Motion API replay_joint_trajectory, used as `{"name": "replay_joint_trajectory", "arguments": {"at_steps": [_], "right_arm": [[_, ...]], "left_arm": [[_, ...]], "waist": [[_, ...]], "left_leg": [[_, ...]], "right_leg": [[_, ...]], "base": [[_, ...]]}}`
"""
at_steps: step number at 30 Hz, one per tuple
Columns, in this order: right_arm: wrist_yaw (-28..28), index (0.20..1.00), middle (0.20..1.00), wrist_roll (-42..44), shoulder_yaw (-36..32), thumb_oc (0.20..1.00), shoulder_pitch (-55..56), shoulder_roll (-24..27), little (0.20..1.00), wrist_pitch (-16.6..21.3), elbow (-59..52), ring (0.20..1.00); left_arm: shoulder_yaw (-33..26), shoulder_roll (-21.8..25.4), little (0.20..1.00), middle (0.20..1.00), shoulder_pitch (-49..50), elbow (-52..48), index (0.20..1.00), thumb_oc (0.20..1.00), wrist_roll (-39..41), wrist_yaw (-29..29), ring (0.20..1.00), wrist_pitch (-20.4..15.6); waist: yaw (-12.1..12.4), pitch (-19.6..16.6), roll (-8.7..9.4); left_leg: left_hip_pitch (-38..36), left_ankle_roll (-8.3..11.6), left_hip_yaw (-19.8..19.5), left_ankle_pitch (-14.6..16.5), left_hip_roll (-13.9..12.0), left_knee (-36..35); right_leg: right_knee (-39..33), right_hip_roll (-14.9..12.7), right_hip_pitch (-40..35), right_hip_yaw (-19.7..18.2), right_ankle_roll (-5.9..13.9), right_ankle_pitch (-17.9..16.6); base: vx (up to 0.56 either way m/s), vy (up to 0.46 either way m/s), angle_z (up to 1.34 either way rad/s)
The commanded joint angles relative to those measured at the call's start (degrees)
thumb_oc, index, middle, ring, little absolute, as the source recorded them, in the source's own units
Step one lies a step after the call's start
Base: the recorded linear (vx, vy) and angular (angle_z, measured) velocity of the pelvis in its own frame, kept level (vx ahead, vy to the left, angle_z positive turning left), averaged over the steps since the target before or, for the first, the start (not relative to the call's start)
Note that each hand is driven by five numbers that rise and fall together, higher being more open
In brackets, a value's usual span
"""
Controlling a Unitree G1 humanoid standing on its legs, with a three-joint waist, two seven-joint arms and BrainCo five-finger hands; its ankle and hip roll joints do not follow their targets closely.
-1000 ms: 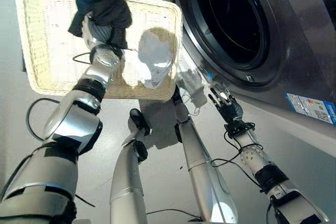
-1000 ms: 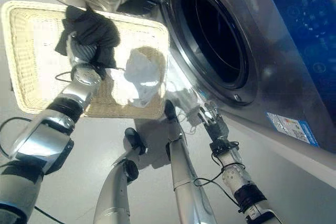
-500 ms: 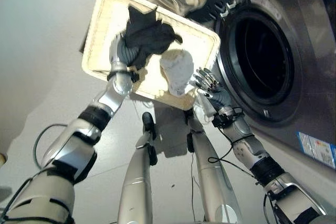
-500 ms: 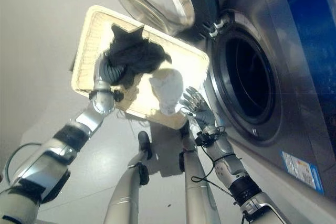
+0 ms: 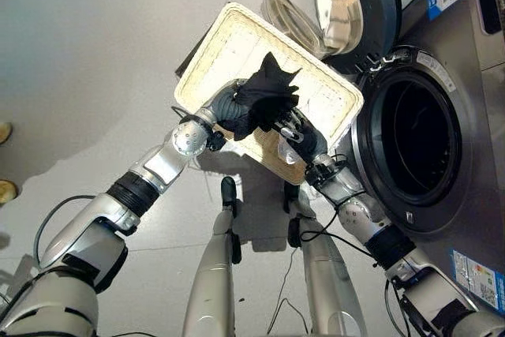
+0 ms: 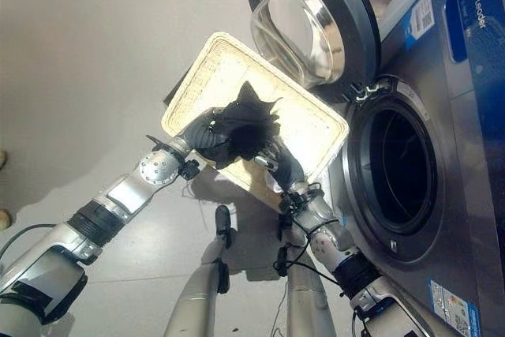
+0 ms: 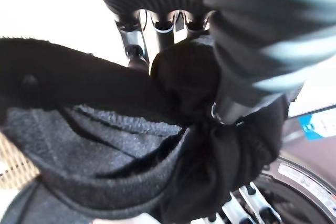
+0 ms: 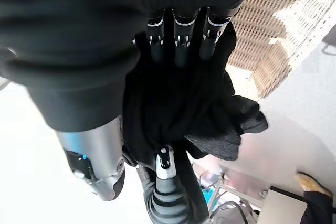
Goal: Put the clothes into the washing machine.
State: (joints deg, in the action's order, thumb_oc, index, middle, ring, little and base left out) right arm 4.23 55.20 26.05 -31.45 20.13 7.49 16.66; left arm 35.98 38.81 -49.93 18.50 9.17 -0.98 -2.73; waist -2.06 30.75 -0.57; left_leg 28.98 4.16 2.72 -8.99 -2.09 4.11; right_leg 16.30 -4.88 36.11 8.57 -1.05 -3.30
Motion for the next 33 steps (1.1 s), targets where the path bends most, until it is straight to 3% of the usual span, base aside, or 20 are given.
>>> {"name": "replay_joint_trajectory", "arguments": {"at_steps": [1,8,15,21,27,28,33], "right_arm": [[0.6,1.0,1.0,-0.43,0.86,1.0,-1.88,0.36,1.0,-0.81,-3.14,1.0],[4.42,1.0,1.0,1.65,4.21,1.0,-2.32,0.7,1.0,-2.78,-3.55,1.0],[7.9,1.0,1.0,7.33,6.47,1.0,-0.49,1.13,1.0,-2.86,-5.9,1.0],[9.53,1.0,1.0,10.99,7.75,1.0,1.67,2.48,1.0,-3.79,-7.17,1.0],[7.82,1.0,1.0,13.4,8.16,1.0,2.66,2.85,1.0,-3.3,-6.67,1.0],[6.25,1.0,1.0,15.21,8.47,1.0,2.83,3.08,1.0,-2.74,-6.49,1.0],[3.53,1.0,1.0,19.3,8.29,1.0,3.27,3.07,1.0,-4.7,-5.77,1.0]], "left_arm": [[-0.92,-2.37,0.2,0.2,-0.18,-8.27,0.2,0.2,6.15,-6.45,0.2,-1.39],[0.93,-3.45,0.2,0.2,1.19,-9.69,0.2,0.2,12.33,-13.3,0.2,2.87],[2.33,-3.48,0.2,0.2,4.78,-8.85,0.2,0.2,11.49,-11.73,0.2,5.29],[2.58,-2.79,0.2,0.2,8.51,-9.28,0.2,0.2,10.54,-12.57,0.2,3.82],[3.19,-3.48,0.2,0.2,10.38,-10.3,0.2,0.2,14.93,-16.78,0.2,0.9],[4.85,-3.8,0.2,0.2,10.24,-11.15,0.2,0.2,13.93,-18.8,0.2,-1.2],[7.95,-3.03,0.2,0.2,7.91,-12.76,0.2,0.2,9.26,-23.37,0.2,-3.22]], "waist": [[-0.22,-0.96,-3.8],[-0.19,-0.96,-3.17],[-0.75,-0.96,-2.58],[-0.93,-0.96,-2.49],[-1.17,-0.96,-2.32],[-1.52,-0.96,-2.22],[-2.37,-0.96,-2.09]], "left_leg": [[1.07,0.3,2.41,2.81,2.95,1.11],[1.3,-0.33,2.41,2.66,3.14,0.92],[1.41,-0.9,2.78,2.56,3.52,0.22],[1.59,-1.09,2.87,2.29,3.71,-0.72],[1.84,-1.25,3.09,2.19,3.84,-1.3],[2.06,-1.36,2.92,2.06,4.0,-1.62],[2.17,-1.64,2.22,2.17,4.38,-1.68]], "right_leg": [[0.38,2.73,-4.07,0.74,2.93,6.72],[-0.97,2.95,-4.01,0.79,3.09,5.43],[-3.62,3.36,-3.66,-0.13,3.87,3.24],[-5.56,3.49,-3.47,-0.76,4.19,1.98],[-6.99,3.62,-3.09,-1.3,4.35,0.86],[-7.3,3.95,-2.62,-2.01,4.42,0.33],[-7.47,4.73,-2.14,-3.83,4.27,-0.11]], "base": [[-0.01,-0.032,0.0],[0.0,-0.004,0.0],[0.0,0.007,-0.06],[0.0,0.014,-0.17],[0.0,0.004,-0.06],[0.0,-0.007,-0.09],[0.01,-0.013,-0.09]]}}
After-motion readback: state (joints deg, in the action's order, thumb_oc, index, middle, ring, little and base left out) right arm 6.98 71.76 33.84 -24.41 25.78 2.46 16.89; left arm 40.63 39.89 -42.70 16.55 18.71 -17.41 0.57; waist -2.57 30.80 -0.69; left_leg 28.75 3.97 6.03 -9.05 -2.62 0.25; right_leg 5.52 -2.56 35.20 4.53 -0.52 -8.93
